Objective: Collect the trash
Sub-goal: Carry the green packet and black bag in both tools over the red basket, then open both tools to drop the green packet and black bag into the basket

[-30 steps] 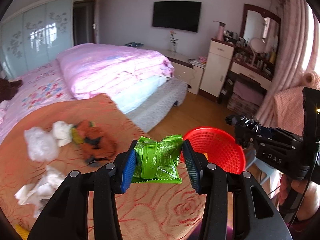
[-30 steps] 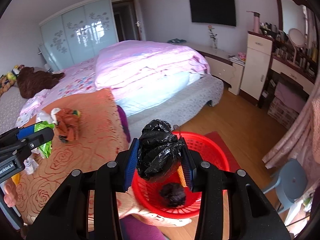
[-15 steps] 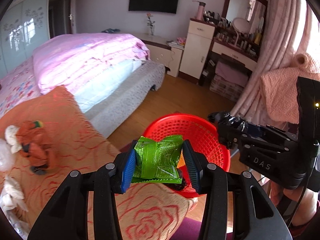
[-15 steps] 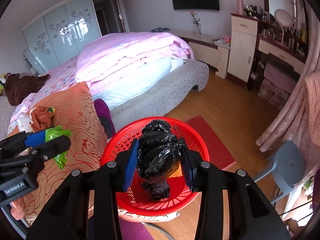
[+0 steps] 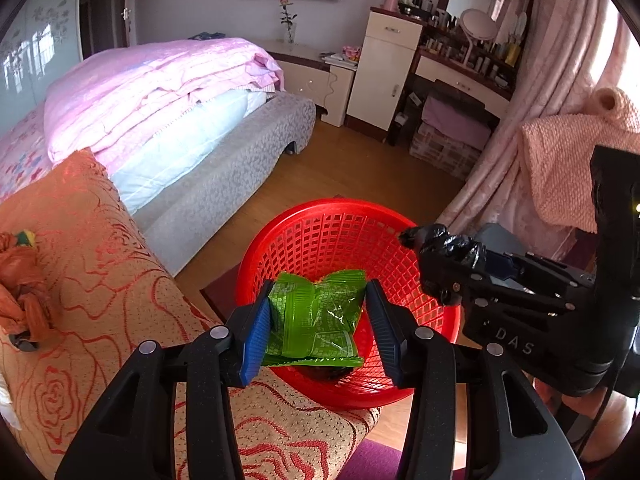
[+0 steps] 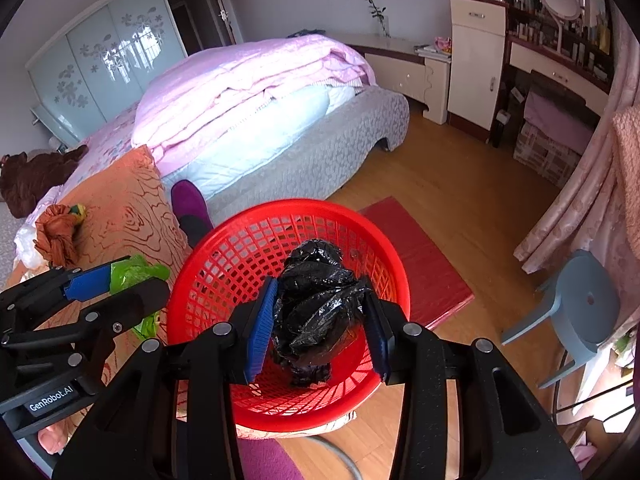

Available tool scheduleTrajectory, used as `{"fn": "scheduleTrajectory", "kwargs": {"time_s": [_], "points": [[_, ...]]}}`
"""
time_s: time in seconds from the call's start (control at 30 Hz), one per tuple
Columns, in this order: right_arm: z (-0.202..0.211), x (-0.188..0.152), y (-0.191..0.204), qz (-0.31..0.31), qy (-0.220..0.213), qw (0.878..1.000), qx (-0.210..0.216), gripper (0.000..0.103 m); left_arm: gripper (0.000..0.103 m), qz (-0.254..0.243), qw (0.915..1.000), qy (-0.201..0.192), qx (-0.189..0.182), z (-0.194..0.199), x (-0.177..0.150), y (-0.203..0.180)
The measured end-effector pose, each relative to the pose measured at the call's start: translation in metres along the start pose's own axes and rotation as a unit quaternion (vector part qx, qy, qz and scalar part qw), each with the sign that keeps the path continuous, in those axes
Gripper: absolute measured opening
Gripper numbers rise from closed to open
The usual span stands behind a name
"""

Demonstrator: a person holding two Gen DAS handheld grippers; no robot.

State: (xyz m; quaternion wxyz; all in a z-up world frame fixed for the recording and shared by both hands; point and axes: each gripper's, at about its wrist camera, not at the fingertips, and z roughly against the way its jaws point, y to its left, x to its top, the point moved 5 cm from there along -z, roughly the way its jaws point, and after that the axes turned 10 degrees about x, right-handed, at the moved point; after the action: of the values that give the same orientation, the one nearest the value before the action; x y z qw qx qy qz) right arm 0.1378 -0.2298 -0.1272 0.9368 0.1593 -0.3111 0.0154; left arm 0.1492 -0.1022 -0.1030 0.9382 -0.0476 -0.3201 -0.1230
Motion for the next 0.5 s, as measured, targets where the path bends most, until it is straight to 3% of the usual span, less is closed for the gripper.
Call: {"fn": "scheduleTrajectory", "kwargs": {"time_s": [0.23,0.5], "points": [[-0.0038,-0.0027,-0.0003,-0.006,0.007,1.0,0.007,0.042,0.046,0.005,1.0,0.003,-0.001,-0.001,-0.0004,0.0041],[-0.0068,-0.0054,-0.0059,-0.022,0.011,1.0,0.011,0.057,0.058,0.018,0.9998,-0.006,-0.004,0.0033,0.0022,0.0066]]}}
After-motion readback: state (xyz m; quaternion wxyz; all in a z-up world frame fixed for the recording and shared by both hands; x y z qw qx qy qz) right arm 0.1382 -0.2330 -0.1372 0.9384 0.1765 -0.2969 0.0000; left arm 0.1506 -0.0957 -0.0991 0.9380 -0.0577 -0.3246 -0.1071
